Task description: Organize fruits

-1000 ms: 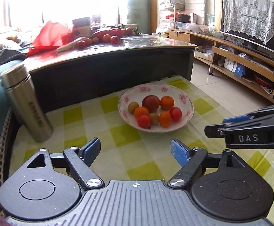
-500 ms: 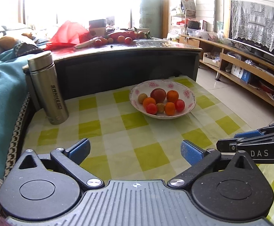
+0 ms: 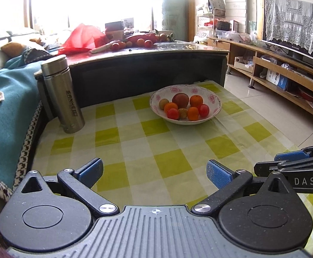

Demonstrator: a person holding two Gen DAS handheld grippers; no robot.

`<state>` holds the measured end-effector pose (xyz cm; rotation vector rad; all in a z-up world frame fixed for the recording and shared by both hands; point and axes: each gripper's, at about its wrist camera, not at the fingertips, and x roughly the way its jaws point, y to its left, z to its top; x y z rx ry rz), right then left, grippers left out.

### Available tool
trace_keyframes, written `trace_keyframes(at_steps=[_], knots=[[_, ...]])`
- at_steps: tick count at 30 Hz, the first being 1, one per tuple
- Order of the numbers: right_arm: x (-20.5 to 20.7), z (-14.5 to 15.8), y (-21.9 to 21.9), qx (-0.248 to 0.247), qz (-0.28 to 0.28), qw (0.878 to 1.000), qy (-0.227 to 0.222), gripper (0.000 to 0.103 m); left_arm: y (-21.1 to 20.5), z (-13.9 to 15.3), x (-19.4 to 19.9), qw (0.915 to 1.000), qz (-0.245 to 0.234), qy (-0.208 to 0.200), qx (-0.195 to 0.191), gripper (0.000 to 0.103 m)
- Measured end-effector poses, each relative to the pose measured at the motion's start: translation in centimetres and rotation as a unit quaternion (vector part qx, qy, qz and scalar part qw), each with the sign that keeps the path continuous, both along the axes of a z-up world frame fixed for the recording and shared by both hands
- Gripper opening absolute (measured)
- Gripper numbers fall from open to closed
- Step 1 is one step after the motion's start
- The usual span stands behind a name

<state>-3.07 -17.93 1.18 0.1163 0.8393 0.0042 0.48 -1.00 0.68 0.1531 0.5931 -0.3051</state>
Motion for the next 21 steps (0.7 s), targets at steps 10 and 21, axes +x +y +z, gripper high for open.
trace_keyframes(at_steps=[10, 21], knots=[[-0.6, -0.3, 0.6, -0.002, 0.009, 1.000, 0.003, 0.044, 0.0, -0.4, -0.8, 0.9999, 0.004, 0.015, 0.006, 0.103], [-0.6, -0.5, 0.5, 0.001, 0.009, 1.000, 0.009, 0.044, 1.1, -1.0, -0.8, 0.9984, 0.036, 0.042, -0.011, 0.103]])
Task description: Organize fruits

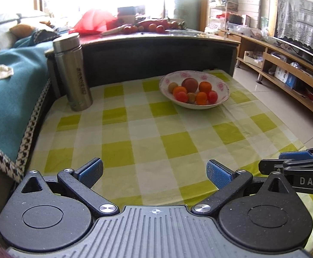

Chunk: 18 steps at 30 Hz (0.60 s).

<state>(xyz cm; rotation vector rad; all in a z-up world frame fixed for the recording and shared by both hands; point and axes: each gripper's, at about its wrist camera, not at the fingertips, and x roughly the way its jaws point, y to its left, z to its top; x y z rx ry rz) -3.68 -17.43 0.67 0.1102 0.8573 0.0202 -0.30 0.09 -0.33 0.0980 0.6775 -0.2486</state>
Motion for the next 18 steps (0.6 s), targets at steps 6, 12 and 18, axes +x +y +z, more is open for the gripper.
trace_keyframes(at_steps=[6, 12, 18], knots=[[-0.15, -0.16, 0.32, 0.000, 0.006, 1.000, 0.003, 0.044, 0.02, -0.35, -0.03, 0.9999, 0.003, 0.011, 0.006, 0.103], [-0.32, -0.29, 0.54, 0.000, 0.010, 1.000, 0.005, 0.044, -0.06, -0.46, 0.02, 0.9998, 0.001, 0.019, 0.011, 0.103], [-0.42, -0.40, 0.80, -0.002, 0.014, 1.000, 0.007, 0.044, -0.50, -0.60, -0.22, 0.9995, -0.005, 0.019, 0.024, 0.103]])
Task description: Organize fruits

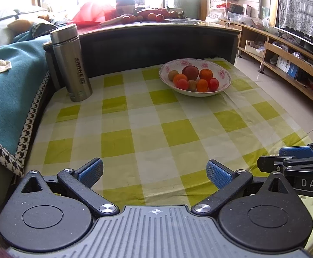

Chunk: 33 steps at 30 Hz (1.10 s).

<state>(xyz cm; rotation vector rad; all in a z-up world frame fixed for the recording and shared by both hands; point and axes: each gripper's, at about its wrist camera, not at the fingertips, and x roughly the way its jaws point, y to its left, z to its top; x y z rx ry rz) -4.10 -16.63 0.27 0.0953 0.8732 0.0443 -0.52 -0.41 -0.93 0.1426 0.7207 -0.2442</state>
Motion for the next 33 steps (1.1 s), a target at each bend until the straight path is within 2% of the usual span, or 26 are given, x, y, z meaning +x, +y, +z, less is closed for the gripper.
trace_keyframes(at_steps=[33], knots=[[-0.31, -0.66, 0.26, -0.009, 0.005, 1.000, 0.007, 0.044, -0.31, -0.07, -0.49, 0.9999, -0.009, 0.000, 0.006, 0.103]])
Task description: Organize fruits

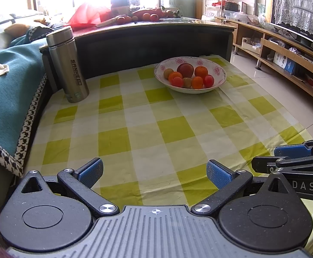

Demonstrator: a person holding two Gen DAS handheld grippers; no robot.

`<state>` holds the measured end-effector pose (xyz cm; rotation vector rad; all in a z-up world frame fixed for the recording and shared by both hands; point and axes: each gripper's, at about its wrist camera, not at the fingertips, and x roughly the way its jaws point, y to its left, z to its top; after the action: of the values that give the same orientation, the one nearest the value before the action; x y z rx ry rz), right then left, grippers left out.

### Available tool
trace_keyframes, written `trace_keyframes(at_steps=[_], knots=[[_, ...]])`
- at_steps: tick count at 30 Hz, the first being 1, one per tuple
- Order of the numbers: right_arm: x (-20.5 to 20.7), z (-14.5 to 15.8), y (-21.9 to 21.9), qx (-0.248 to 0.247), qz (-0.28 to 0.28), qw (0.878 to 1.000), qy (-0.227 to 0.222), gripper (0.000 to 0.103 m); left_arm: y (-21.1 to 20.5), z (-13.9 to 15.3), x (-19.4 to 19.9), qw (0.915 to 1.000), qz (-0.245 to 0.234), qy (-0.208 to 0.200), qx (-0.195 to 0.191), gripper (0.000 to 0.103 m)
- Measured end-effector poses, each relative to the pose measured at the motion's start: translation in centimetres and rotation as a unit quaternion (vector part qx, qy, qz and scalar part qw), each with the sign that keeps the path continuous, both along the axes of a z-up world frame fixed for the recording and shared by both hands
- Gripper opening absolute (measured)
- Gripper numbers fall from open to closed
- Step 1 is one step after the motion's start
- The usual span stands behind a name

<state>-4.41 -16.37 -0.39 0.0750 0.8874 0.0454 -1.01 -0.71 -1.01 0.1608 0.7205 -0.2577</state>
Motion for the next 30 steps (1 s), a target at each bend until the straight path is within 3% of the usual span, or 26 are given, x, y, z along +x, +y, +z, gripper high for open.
trace_keyframes(at_steps=[30], knots=[[-1.0, 0.5, -0.1, 0.003, -0.005, 1.000, -0.007, 0.044, 0.0, 0.2, -1.1, 0.9999, -0.003, -0.009, 0.006, 0.103]])
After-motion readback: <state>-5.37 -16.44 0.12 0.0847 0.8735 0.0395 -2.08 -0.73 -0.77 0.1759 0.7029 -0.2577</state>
